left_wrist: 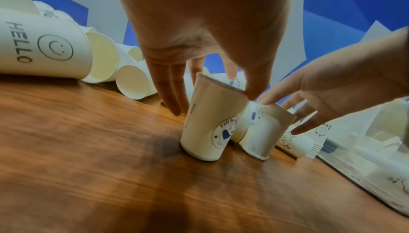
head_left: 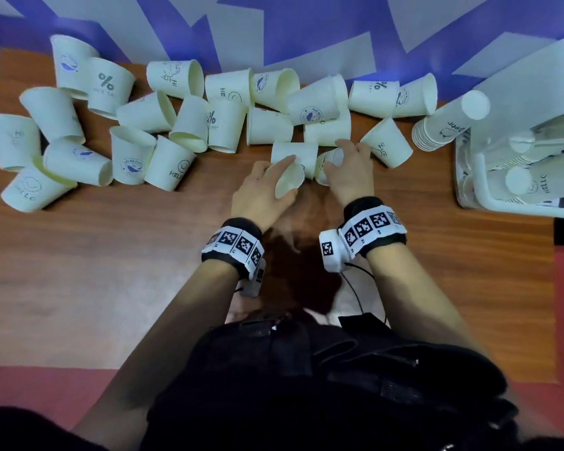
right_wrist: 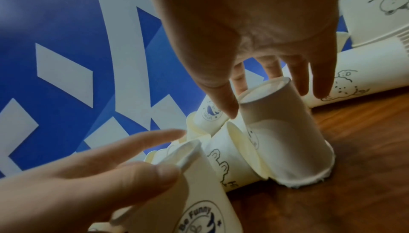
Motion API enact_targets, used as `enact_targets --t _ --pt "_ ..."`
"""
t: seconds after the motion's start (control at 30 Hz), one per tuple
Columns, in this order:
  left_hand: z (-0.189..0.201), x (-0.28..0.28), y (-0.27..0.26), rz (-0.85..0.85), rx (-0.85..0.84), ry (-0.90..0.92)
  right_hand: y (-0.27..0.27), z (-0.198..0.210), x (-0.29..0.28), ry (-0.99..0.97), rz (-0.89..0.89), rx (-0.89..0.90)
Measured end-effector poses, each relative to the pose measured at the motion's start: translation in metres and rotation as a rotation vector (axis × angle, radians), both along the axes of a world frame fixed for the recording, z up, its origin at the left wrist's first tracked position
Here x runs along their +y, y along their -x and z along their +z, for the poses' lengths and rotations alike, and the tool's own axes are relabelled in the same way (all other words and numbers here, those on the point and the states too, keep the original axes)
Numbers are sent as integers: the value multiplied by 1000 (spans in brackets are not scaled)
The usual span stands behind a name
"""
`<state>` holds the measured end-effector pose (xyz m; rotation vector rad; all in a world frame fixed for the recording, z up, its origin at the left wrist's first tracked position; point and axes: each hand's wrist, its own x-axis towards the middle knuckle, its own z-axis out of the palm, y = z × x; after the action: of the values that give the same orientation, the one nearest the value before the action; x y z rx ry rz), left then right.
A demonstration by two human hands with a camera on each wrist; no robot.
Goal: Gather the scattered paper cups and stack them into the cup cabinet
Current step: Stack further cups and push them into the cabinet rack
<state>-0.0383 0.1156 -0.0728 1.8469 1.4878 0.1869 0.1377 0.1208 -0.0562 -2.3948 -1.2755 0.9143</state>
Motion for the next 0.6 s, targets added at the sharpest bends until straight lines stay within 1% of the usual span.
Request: enact_targets --t 0.13,0.27,0.37,0.43,0.5,0.6 --pt "6 0 1 46 51 8 4 -4 -14 54 -15 -27" --pt "12 -1 0 73 100 2 0 0 -33 9 -42 51" --pt "14 -5 6 32 139 -11 -4 8 -49 -35 -56 66" --pt "16 -10 10 21 153 15 -3 17 -59 -63 -83 86" --pt "19 -15 13 95 95 46 -3 28 -69 -93 -134 108" --pt "25 -19 17 246 -71 57 -3 44 -84 -153 -205 126"
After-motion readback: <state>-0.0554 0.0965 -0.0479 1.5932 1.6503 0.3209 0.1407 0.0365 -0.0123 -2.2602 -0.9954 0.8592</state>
